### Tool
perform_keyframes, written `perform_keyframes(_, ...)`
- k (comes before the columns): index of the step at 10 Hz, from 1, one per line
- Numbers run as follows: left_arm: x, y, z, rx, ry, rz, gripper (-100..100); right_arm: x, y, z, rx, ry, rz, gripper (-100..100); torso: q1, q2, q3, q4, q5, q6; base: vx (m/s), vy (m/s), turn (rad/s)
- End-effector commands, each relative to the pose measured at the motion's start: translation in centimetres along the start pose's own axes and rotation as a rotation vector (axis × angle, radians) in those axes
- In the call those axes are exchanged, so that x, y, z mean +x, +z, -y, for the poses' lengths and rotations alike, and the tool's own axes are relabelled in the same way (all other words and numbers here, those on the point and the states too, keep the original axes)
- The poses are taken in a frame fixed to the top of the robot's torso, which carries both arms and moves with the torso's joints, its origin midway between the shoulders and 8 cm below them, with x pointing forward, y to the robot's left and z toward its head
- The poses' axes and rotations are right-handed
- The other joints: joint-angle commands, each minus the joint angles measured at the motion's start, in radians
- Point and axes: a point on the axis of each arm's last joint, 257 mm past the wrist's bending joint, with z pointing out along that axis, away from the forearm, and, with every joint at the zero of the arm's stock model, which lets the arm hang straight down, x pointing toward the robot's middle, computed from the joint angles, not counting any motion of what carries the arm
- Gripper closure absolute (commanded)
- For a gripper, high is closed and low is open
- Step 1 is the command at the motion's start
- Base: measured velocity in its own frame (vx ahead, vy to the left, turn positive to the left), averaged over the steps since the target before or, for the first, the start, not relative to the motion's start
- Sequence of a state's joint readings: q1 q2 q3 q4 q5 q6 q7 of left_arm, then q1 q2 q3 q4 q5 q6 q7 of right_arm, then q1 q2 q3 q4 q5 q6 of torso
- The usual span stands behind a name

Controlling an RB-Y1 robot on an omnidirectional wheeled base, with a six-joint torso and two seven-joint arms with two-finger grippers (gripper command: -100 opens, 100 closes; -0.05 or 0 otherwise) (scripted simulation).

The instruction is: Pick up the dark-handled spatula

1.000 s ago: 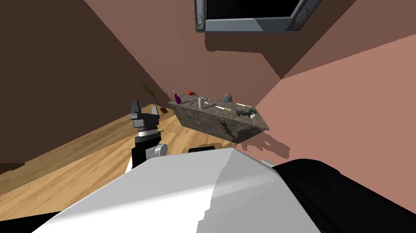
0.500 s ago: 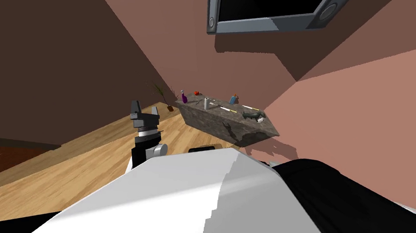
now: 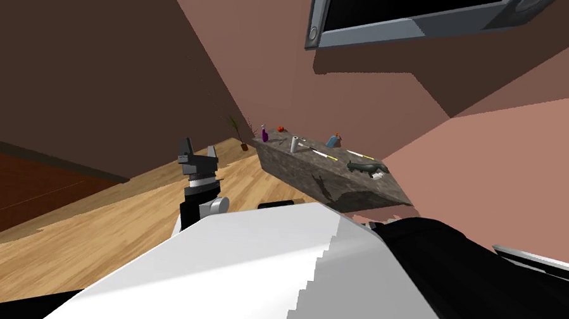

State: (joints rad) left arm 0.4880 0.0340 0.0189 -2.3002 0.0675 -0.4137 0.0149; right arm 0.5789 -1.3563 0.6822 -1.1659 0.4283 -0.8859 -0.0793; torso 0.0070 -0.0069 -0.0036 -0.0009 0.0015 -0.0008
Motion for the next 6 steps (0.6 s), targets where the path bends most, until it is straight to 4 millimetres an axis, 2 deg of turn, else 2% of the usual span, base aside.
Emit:
perform_keyframes(1, 0.0, 0.0, 0.0, 0.0, 0.0, 0.0, 0, 0.6, -1.4, 1.5, 0.042, -0.014, -0.037, -100, 0.0, 0.0, 0.0, 0.0, 0.0, 0.0, 0.083, 0.1, 0.208)
perform_keyframes(2, 0.0, 0.0, 0.0, 0.0, 0.0, 0.0, 0, 1.5, -3.7, 3.5, 0.094, -0.026, -0.086, -100, -0.001, 0.0, 0.0, 0.0, 0.0, 0.001, 0.11, 0.121, 0.427)
perform_keyframes(3, 0.0, 0.0, 0.0, 0.0, 0.0, 0.0, 0, 1.4, -4.2, 3.8, 0.104, -0.032, -0.092, -100, 0.0, -0.001, -0.001, 0.0, 0.0, 0.0, 0.107, 0.09, 0.177)
perform_keyframes(4, 0.0, 0.0, 0.0, 0.0, 0.0, 0.0, 0, 2.1, -6.4, 5.4, 0.151, -0.043, -0.133, -100, -0.001, -0.001, -0.001, 0.0, 0.0, 0.002, 0.152, 0.067, 0.278)
perform_keyframes(5, 0.0, 0.0, 0.0, 0.0, 0.0, 0.0, 0, 1.9, -7.1, 5.8, 0.164, -0.05, -0.14, -100, -0.002, -0.003, -0.002, -0.001, 0.0, 0.0, 0.135, 0.057, 0.193)
perform_keyframes(6, 0.0, 0.0, 0.0, 0.0, 0.0, 0.0, 0, 2.2, -9.7, 7.5, 0.217, -0.066, -0.18, -100, -0.003, -0.003, -0.002, -0.001, -0.001, 0.001, 0.161, 0.086, 0.386)
